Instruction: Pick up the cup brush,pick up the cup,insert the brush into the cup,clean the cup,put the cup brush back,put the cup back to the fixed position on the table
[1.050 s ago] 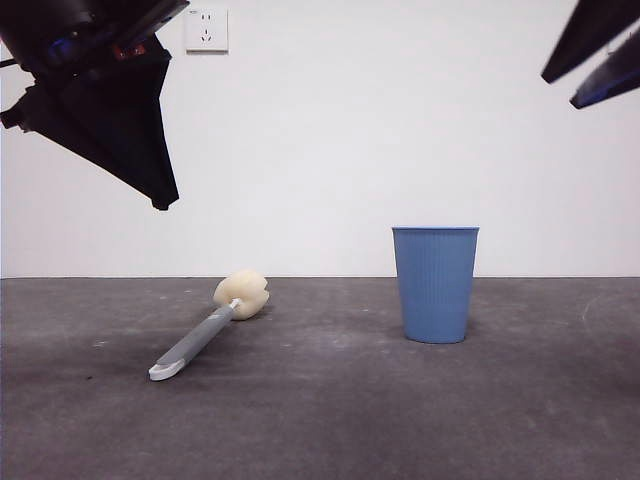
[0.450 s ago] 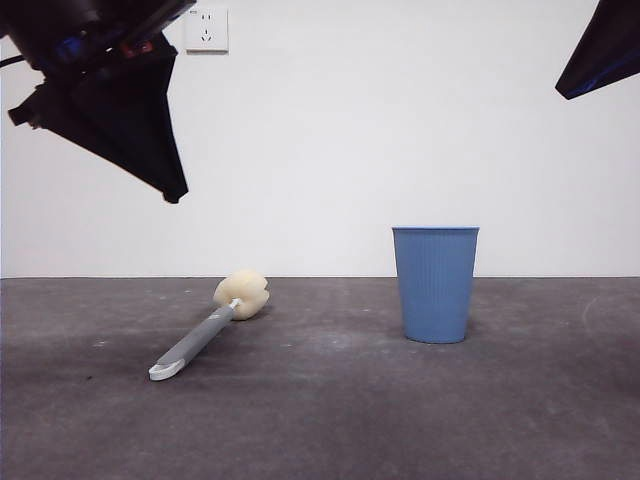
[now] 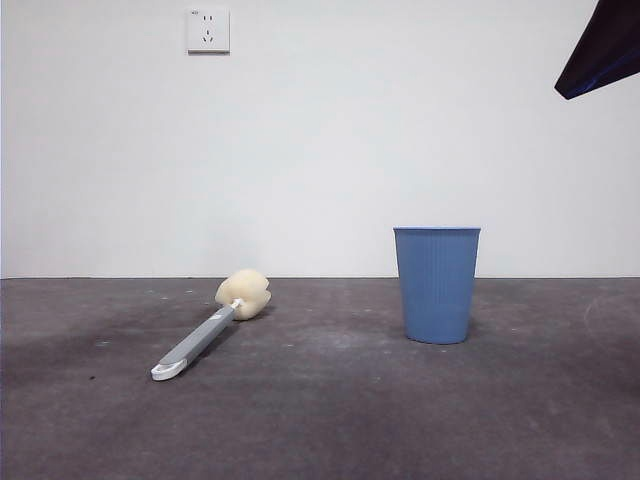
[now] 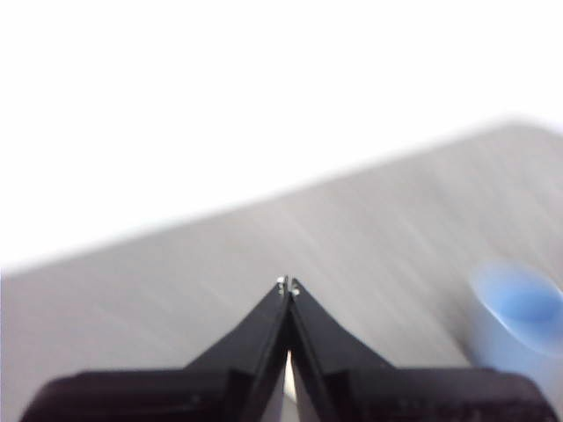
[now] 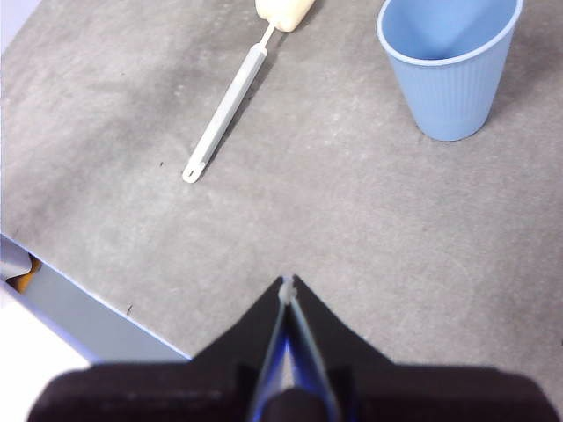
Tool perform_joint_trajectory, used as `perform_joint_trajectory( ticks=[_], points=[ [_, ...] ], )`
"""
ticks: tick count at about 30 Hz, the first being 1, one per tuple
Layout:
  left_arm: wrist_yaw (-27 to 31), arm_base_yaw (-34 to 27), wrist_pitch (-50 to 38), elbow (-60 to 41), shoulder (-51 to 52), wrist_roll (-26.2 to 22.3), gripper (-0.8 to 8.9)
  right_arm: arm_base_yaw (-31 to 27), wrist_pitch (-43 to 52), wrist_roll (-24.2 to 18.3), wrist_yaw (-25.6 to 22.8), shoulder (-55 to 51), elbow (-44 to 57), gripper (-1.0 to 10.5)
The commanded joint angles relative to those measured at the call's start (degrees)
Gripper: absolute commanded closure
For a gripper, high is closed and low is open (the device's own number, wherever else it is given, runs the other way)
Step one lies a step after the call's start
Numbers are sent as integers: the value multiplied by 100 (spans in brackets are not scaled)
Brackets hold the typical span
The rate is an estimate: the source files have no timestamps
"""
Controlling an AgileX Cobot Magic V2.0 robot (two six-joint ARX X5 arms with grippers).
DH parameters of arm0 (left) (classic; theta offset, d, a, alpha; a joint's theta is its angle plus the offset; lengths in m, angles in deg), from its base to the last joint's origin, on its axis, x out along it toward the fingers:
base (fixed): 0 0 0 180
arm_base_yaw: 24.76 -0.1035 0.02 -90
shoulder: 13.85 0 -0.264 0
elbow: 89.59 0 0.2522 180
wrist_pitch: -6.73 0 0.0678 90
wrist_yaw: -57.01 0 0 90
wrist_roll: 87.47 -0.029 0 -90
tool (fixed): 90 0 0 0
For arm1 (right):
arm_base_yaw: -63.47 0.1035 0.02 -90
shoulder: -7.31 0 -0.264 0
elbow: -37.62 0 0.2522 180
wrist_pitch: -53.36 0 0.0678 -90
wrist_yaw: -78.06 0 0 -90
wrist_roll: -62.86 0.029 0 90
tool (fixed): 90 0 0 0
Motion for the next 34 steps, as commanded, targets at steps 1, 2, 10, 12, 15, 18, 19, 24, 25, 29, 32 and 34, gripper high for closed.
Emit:
perform_joint_trajectory(
  ticks=[1, 2, 10, 12, 15, 18, 19, 24, 25, 29, 32, 34],
  points=[
    [-199, -614, -372, -612, 699, -57, 816, 4, 17, 37, -15, -9, -2, 946],
    [-186, -857, -551, -955, 1043, -52, 816, 4, 20, 35, -15, -7, -2, 946],
    [-120, -1646, -1388, -3246, 2874, 26, 816, 4, 17, 35, -15, -7, -2, 946],
    [-118, -1727, -1456, -3764, 3257, 184, 816, 4, 17, 35, -15, -9, -2, 946],
    [-85, -1808, -1467, -4437, 3762, 380, 816, 4, 17, 37, -15, -9, -2, 946],
    [-4, -1856, -1471, -4918, 4131, 542, 816, 4, 20, 35, -15, -9, -2, 946],
    [26, -1860, -1467, -5058, 4242, 610, 816, 4, 17, 35, -15, -9, -2, 946],
    [28, -1869, -1401, -5412, 4588, 713, 816, 4, 17, 35, -15, -9, -2, 946],
    [31, -1869, -1307, -5434, 4653, 713, 816, 4, 20, 37, -15, -9, -2, 946],
    [33, -1869, -831, -5438, 4854, 708, 816, 4, 17, 35, -15, -9, -2, 946],
    [31, -1869, -332, -5438, 5062, 710, 816, 4, 17, 35, -15, -9, -2, 946],
    [31, -1871, 63, -5438, 5235, 710, 816, 4, 17, 35, -15, -9, -2, 946]
  ],
)
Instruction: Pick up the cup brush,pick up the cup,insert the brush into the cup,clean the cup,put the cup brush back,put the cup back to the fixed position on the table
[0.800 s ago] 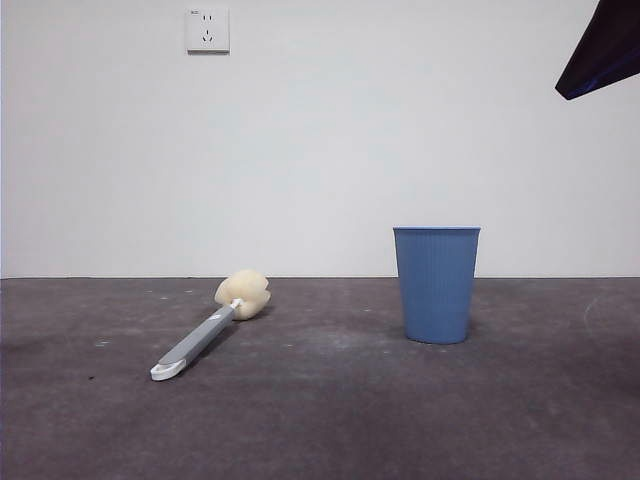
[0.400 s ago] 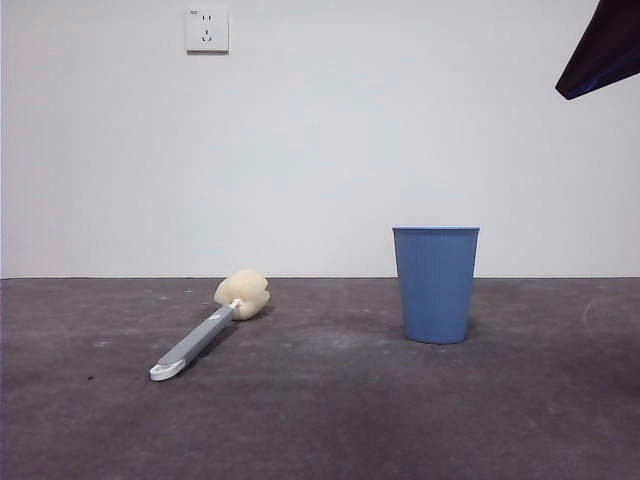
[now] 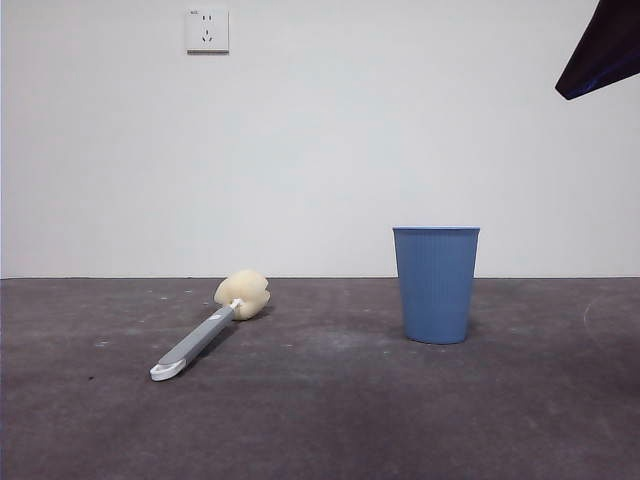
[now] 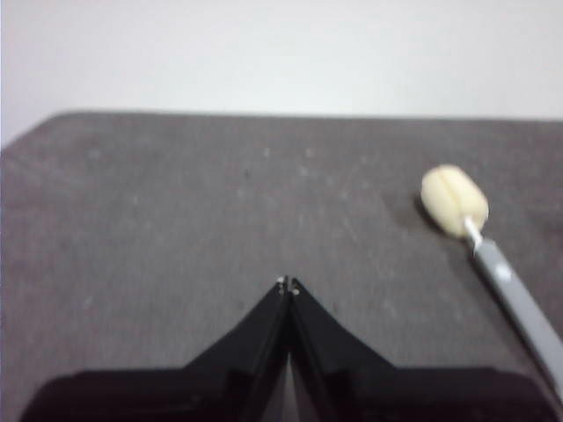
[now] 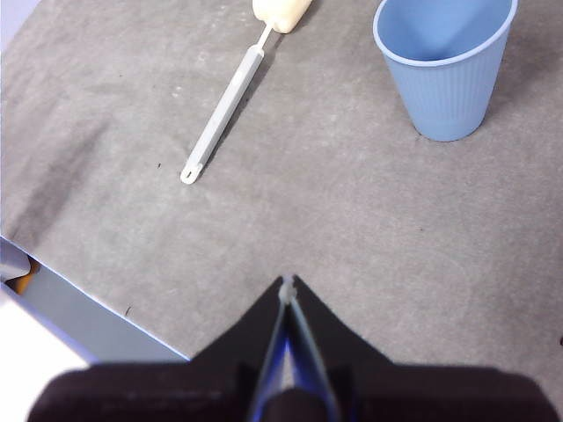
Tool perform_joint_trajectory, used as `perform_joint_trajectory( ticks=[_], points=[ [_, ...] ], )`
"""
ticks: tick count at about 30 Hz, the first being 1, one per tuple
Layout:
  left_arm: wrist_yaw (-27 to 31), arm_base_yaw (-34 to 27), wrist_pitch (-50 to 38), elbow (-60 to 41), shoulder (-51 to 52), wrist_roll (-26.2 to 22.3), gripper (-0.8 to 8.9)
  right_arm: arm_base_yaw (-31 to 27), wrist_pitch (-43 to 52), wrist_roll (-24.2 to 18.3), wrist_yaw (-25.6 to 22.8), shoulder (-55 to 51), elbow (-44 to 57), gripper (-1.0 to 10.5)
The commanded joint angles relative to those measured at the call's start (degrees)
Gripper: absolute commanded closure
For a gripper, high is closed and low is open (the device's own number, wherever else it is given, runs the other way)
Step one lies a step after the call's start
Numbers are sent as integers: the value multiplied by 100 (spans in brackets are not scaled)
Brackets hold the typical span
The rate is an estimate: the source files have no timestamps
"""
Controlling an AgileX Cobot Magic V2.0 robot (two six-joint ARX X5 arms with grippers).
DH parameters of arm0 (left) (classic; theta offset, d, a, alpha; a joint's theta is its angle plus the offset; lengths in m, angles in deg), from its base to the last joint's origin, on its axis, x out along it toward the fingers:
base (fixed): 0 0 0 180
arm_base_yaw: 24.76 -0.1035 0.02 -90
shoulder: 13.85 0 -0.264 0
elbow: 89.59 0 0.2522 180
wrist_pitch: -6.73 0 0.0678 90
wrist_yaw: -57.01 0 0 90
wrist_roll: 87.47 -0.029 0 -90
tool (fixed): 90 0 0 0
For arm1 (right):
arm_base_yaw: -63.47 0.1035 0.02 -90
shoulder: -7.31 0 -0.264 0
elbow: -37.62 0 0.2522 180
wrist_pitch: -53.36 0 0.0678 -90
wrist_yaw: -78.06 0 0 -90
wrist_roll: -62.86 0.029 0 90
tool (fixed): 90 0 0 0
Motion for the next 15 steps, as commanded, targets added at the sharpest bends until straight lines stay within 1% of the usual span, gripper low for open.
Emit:
perform_joint_trajectory(
  ticks=[1, 15],
  points=[
    [24, -20, 437, -76, 223, 35, 816, 4, 20, 35, -15, -9, -2, 946],
    [22, -20, 398, -76, 212, 33, 816, 4, 20, 35, -15, -9, -2, 946]
  ],
)
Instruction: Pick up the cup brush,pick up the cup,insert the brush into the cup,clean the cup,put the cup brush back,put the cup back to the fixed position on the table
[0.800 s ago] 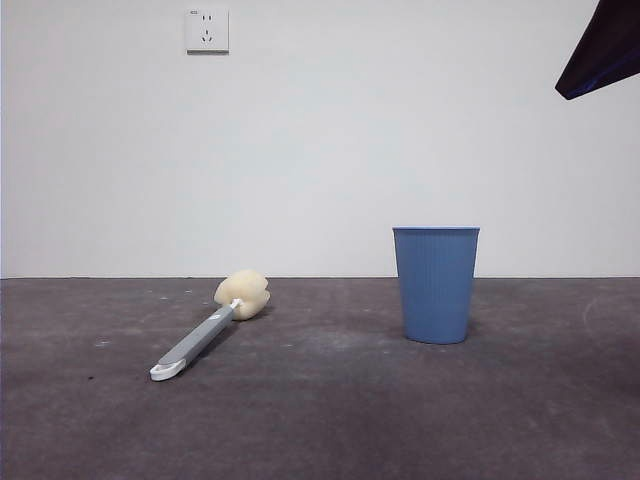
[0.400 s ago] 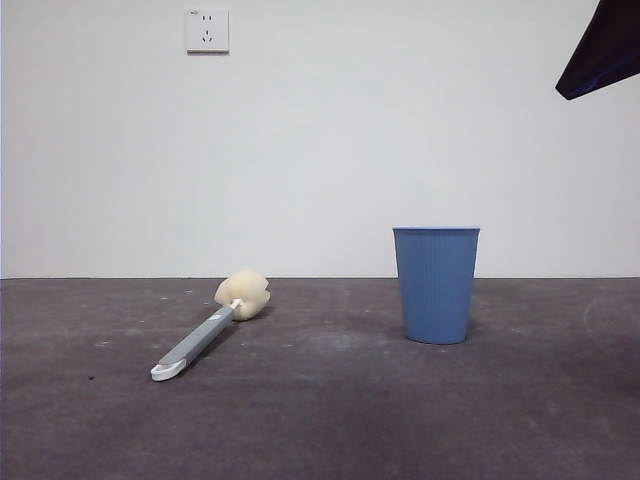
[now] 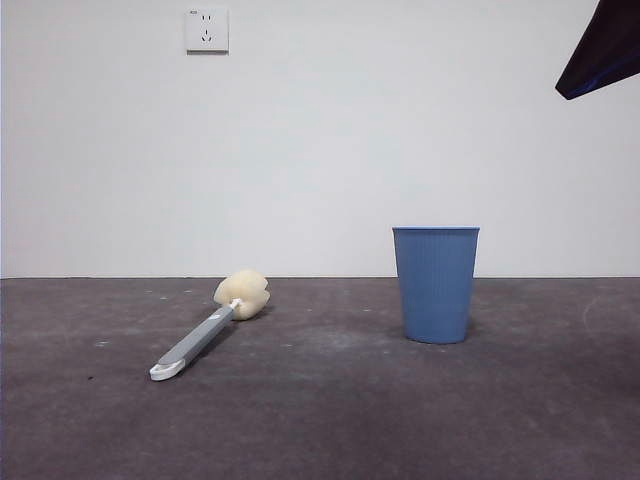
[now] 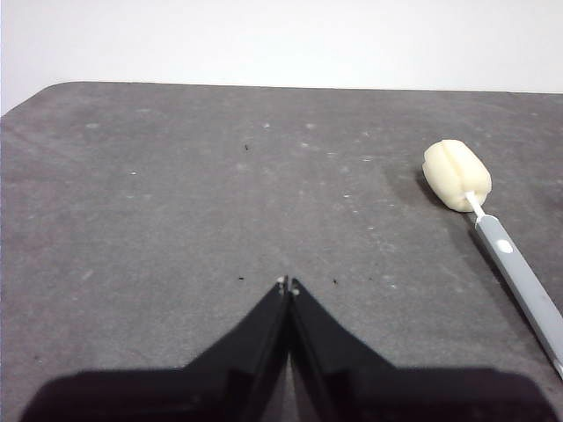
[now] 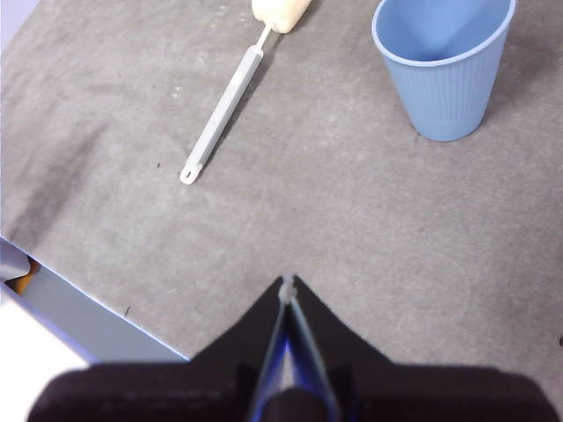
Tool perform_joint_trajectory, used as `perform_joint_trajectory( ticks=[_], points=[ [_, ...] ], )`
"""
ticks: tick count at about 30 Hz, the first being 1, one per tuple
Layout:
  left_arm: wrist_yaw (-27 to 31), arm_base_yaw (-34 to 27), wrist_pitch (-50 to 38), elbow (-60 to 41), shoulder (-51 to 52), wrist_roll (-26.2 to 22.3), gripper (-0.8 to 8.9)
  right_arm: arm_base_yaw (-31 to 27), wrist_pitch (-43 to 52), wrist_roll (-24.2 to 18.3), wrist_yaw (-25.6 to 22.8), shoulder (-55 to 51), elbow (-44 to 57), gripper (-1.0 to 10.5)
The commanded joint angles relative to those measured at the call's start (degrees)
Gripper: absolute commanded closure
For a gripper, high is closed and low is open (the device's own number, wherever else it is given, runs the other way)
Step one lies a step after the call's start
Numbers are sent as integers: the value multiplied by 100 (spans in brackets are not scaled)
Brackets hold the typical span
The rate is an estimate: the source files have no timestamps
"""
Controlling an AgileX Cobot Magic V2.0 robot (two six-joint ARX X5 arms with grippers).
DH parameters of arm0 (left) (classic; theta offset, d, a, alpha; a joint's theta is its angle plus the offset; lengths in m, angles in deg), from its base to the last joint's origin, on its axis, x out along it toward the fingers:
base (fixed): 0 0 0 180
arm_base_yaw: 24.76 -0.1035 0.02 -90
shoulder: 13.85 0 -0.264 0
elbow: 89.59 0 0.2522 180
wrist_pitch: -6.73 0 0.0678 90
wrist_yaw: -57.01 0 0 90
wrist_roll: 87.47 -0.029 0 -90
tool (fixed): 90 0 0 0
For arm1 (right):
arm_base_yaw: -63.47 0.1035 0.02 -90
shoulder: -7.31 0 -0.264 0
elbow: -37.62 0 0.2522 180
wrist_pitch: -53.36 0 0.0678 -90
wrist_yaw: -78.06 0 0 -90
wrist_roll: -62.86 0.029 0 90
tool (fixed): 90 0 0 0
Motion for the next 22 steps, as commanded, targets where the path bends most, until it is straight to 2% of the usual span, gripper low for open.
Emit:
perform_joint_trajectory(
  ticks=[1, 11, 14, 17, 19, 22],
  points=[
    [11, -20, 0, -76, 17, 33, 816, 4, 20, 35, -15, -7, -2, 946],
    [11, -20, 0, -76, 17, 33, 816, 4, 22, 28, -15, -7, -2, 946],
    [9, -20, -2, -76, 17, 33, 816, -4, 72, -398, -271, -175, 0, 946],
    [9, -20, -7, -76, 17, 33, 816, -168, 330, -756, -1054, -415, 72, 946],
    [11, -20, -7, -74, 17, 33, 816, -404, 675, -966, -1043, -645, 249, 946],
    [7, -20, -7, -74, 17, 33, 816, -977, 1279, -955, -820, -1180, 737, 946]
  ],
)
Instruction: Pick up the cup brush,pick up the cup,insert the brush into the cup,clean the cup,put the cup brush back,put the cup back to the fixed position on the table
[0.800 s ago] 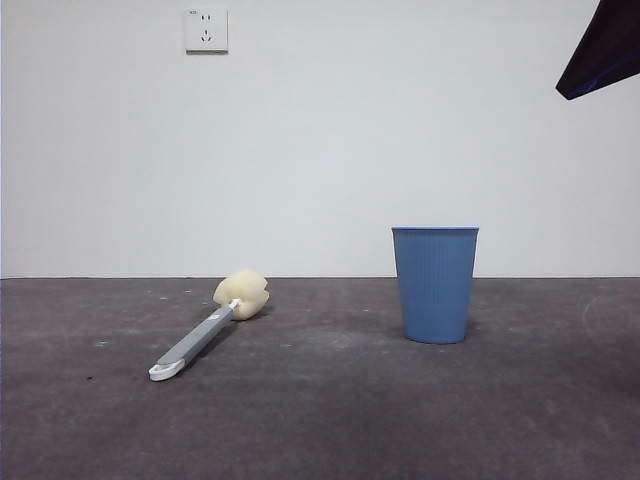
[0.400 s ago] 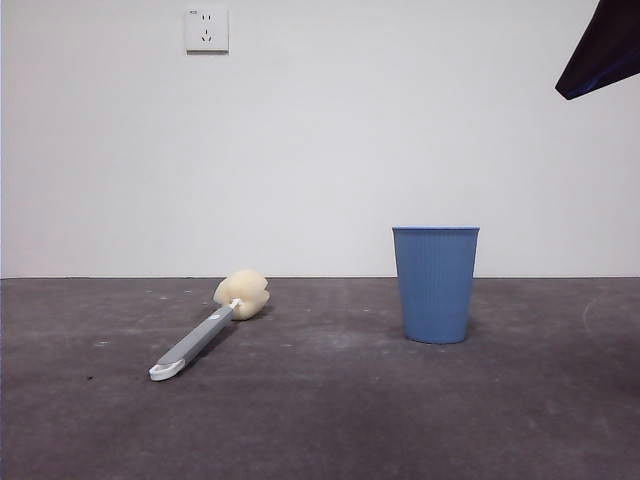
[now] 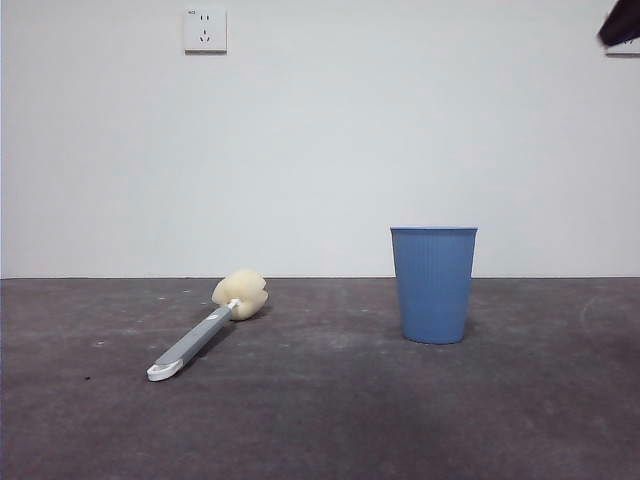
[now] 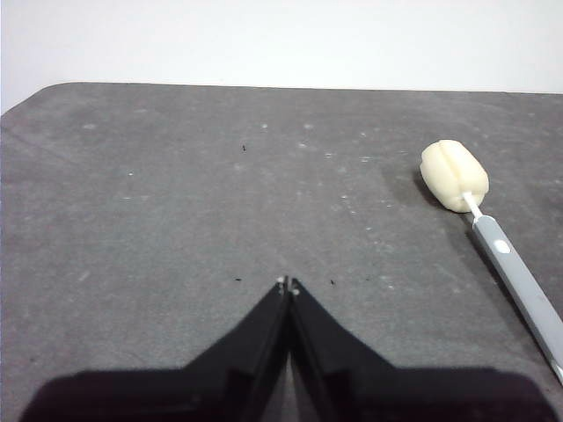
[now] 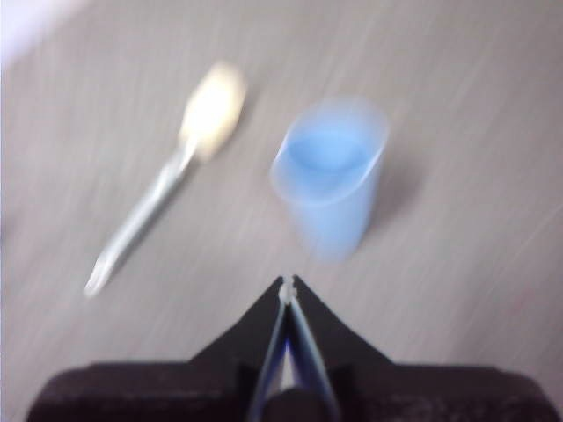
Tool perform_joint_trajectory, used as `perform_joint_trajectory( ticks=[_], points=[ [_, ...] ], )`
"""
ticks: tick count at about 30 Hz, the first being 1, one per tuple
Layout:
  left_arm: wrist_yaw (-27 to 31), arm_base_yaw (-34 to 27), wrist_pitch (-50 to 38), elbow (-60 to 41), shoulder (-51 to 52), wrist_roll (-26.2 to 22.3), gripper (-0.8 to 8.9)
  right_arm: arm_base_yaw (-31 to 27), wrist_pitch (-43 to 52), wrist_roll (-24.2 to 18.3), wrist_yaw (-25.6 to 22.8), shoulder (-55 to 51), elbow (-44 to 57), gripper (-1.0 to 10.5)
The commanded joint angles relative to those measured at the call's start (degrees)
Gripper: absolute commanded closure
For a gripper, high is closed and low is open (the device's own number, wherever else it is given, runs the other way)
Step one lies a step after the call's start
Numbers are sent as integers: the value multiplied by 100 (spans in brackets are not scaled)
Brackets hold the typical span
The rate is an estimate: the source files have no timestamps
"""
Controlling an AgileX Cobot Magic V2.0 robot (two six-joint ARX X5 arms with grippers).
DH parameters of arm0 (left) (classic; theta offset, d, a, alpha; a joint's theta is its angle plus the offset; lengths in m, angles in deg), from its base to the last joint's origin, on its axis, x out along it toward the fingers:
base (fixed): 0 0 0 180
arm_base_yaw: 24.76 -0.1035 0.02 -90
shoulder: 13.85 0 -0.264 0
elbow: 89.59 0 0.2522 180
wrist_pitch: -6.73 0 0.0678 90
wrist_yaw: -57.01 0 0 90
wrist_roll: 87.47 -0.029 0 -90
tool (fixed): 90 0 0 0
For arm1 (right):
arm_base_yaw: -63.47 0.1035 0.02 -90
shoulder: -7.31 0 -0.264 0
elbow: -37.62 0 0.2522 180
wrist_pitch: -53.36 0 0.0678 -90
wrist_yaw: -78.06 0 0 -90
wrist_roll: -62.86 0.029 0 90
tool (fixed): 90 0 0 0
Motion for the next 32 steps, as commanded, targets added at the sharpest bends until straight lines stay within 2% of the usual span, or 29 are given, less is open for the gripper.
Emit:
perform_joint_trajectory(
  ticks=[1, 5, 12, 21, 32],
  points=[
    [4, -20, -7, -76, 17, 33, 816, -535, 446, -170, 186, -485, 588, 946],
    [7, -20, -7, -74, 17, 33, 816, -1246, 1386, -190, 214, -1244, 1550, 946],
    [7, -20, -7, -74, 17, 33, 816, -1864, 2092, -192, 195, -2409, 2857, 946],
    [7, -20, -9, -74, 17, 33, 816, -2041, 2074, -170, 195, -3171, 3672, 946],
    [4, -20, -9, -74, 17, 33, 816, -2037, 1805, -61, 201, -3550, 3969, 946]
  ],
)
